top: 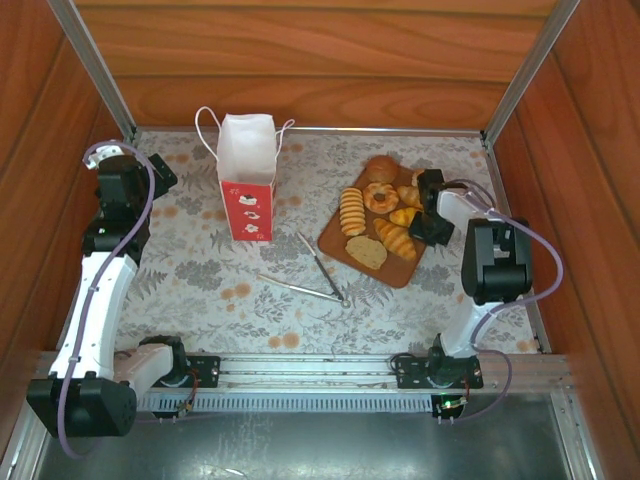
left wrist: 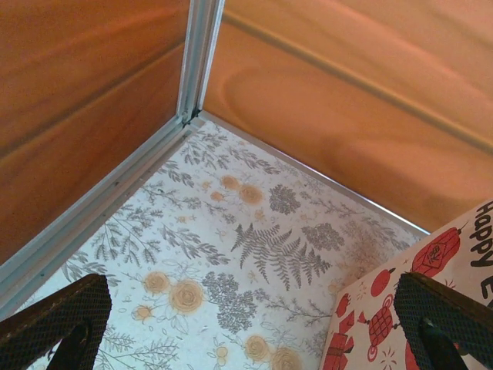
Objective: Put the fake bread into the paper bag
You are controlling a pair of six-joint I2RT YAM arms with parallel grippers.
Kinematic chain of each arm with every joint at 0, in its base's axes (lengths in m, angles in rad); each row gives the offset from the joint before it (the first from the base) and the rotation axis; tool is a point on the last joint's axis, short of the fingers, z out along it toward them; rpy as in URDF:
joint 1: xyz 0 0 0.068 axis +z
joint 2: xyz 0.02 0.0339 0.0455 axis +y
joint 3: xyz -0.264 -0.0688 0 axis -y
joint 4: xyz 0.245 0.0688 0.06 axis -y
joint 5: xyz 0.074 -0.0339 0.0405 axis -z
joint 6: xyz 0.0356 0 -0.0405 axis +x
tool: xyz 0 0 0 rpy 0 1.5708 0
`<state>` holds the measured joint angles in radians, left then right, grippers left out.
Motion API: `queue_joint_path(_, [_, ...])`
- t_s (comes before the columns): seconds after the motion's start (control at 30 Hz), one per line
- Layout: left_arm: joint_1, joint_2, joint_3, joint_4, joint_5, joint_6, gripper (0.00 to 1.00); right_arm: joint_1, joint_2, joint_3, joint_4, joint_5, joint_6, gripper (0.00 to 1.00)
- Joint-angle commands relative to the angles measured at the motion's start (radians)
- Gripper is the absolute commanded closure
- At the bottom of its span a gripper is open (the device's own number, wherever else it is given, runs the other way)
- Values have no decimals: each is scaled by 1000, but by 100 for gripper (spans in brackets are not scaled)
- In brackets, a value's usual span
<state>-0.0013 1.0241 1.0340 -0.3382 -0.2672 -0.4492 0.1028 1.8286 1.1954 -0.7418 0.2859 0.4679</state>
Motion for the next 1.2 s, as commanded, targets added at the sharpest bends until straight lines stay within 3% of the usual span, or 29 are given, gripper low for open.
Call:
queue_joint_path(0.0, [8,9,32,-27,-1,31,0,-1,55,75,4,23,-183,100])
queue_joint_path(0.3, [9,8,59,-42,21,43,0,-1,199,243,-8,-64,-295,99])
queue_joint_path(0.5, [9,-4,66,-53,14,35,0,0,173,228,33,-51,-285,65])
queue_joint_path(0.73, [10,21,83,-62,16,31,0,0,36,152,79,13,-281,35])
queue_joint_path(0.93, [14,88,173,-124,86,-16,0,1,-149,48,102,13,-261,19])
queue_joint_path(1.17, [18,142,264,-170,215,-28,0,10,-451,-129,165,-184,-312,7])
